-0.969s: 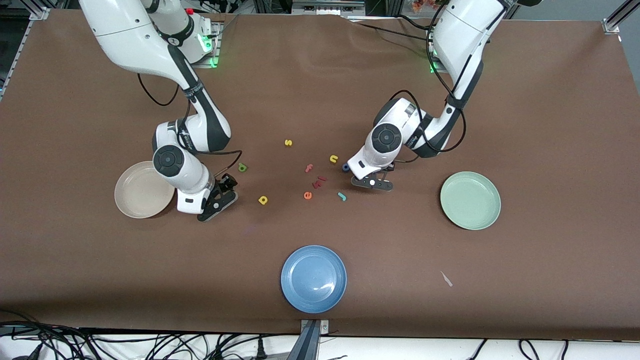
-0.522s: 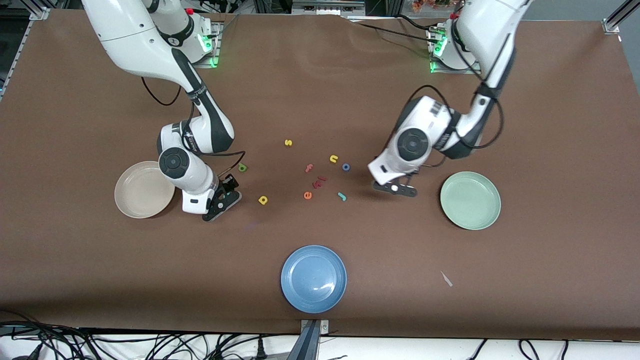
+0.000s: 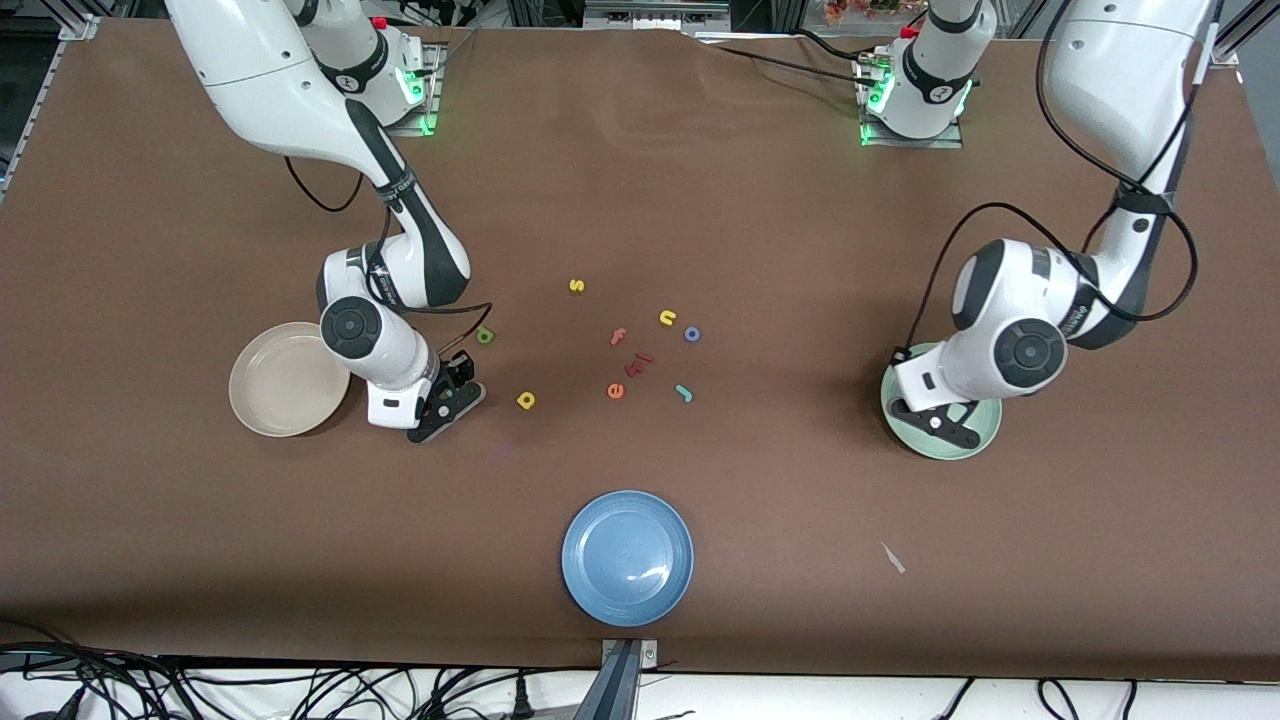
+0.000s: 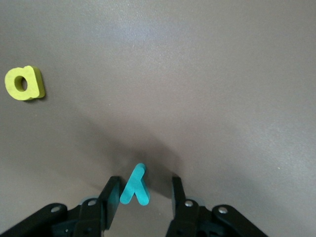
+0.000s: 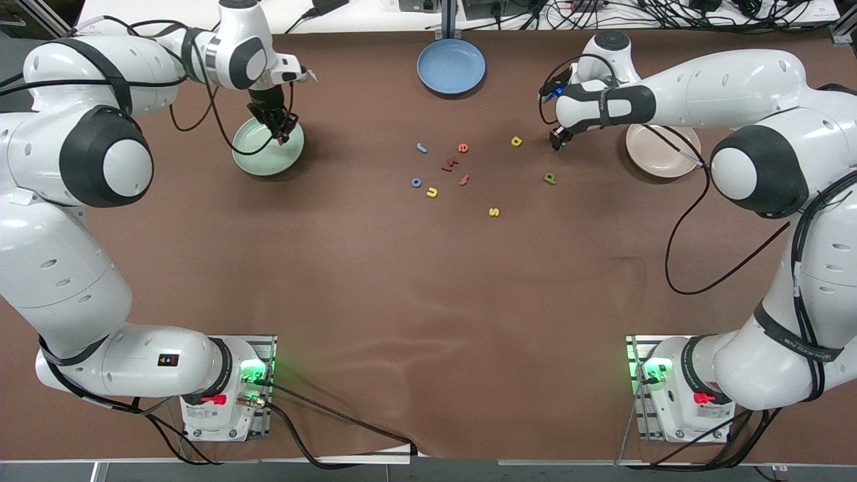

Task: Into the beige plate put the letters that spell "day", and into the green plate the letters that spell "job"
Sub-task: 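Carry the pink letter to the green plate while the right gripper grasps the cyan letter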

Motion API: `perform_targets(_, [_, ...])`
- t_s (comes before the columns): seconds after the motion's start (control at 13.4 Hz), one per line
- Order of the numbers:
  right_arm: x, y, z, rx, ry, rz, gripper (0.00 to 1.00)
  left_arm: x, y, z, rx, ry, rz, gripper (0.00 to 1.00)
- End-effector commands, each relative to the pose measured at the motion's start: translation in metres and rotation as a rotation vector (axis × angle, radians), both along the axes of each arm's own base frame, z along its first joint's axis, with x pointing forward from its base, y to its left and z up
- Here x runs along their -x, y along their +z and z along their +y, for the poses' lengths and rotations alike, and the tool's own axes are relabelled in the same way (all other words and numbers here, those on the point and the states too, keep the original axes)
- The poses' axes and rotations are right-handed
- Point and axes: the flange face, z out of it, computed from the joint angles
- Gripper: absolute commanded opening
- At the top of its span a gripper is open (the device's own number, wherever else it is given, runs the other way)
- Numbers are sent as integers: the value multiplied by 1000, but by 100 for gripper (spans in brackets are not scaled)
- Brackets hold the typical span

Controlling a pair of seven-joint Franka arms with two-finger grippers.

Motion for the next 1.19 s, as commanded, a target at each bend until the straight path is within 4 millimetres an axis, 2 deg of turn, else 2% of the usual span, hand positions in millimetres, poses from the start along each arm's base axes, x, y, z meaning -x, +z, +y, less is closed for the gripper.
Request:
perform_targets(0.0, [-4, -3, 3, -13, 16, -6, 39, -4, -23, 11, 10, -80, 2, 0])
perform_targets(0.07, [-4, -3, 3, -13, 16, -6, 35, -4, -32, 12, 15, -76, 2, 0])
perform_targets(0.15, [-4, -3, 3, -13, 16, -6, 32, -4, -40, 16, 18, -74, 0, 5])
perform_targets(0.22, [-4, -2, 6, -14, 19, -8, 31, -4, -42, 18, 19, -71, 1, 20])
perform_targets(0.3, [-3, -4, 7, -13, 20, -6, 27, -3, -42, 16, 18, -74, 3, 77])
perform_targets(0.37, [-3, -5, 7, -13, 19, -4, 24, -4, -41, 18, 18, -72, 3, 100])
perform_targets(0.52, [-3, -4, 7, -12, 17, -4, 19, -4, -35, 15, 18, -73, 1, 100])
perform_targets(0.67, [-8, 2, 9, -16, 16, -12, 16, -3, -14, 4, 21, -62, -4, 100])
perform_targets(0.75, [-8, 5, 9, -18, 14, -15, 15, -1, -1, -14, 30, -72, -5, 100])
perform_targets(0.89, [-14, 15, 2, -9, -1, 23, 15, 8, 21, -55, 33, 28, 2, 100])
perform_targets(0.97, [-20, 25, -3, -8, -22, 54, 15, 15, 29, -87, 47, 84, -1, 100])
perform_targets(1.12, [-26, 42, -29, -11, -77, 96, 15, 30, 33, -139, 28, 238, -9, 100])
